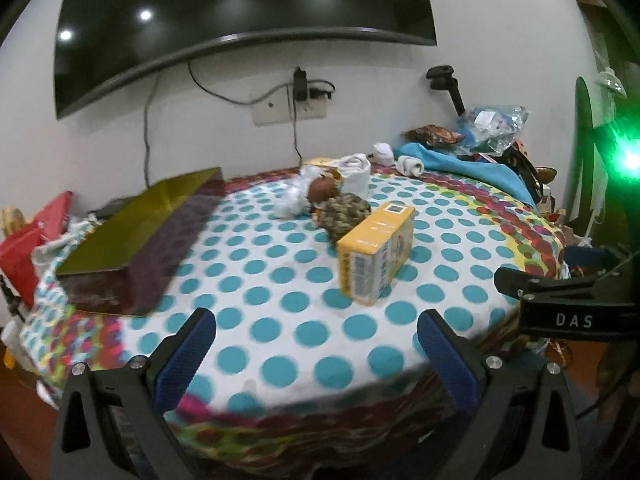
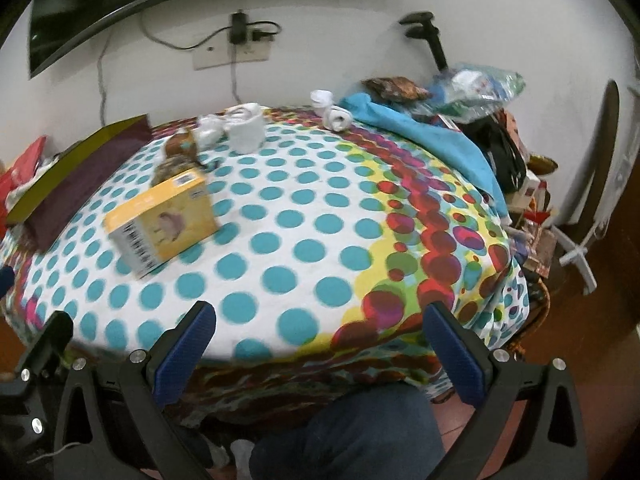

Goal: Organize objects
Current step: 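Grasp the yellow box with the left gripper while the right gripper reaches the rope ball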

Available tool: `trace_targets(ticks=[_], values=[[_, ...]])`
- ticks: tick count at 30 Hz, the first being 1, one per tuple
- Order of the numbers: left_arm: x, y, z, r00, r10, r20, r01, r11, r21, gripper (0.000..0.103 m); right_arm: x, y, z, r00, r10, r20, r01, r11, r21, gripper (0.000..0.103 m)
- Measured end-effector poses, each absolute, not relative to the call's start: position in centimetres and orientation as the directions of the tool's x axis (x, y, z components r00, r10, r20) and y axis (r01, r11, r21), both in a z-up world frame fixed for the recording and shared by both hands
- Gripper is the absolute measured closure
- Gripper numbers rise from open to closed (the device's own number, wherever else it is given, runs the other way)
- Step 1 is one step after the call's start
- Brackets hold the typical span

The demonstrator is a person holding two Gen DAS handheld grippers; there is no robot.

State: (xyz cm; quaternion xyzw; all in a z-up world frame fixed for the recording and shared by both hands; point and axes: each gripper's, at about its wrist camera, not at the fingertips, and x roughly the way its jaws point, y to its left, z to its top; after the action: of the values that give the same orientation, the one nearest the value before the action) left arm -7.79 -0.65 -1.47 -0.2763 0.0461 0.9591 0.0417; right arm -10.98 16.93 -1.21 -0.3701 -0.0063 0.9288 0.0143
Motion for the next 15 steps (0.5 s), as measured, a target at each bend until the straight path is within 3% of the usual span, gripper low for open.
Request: trace_targets(ticks=[5, 15], values=[[-10.7, 1.0, -2.9, -0.811, 0.087, -0.578, -0.129, -0.991, 0.031, 0.012, -12.7, 18.6, -2.3, -0.7, 0.027, -0.714, -0.063, -0.998, 0.024, 0.0], [-15.1, 2.2, -3.8, -0.787, 0.12, -0.605, -0.164, -0.986, 0.017, 0.014, -14.4, 20.8, -3.6, -0.684, -0.018, -0.729, -0.086, -0.991, 0.104, 0.0]])
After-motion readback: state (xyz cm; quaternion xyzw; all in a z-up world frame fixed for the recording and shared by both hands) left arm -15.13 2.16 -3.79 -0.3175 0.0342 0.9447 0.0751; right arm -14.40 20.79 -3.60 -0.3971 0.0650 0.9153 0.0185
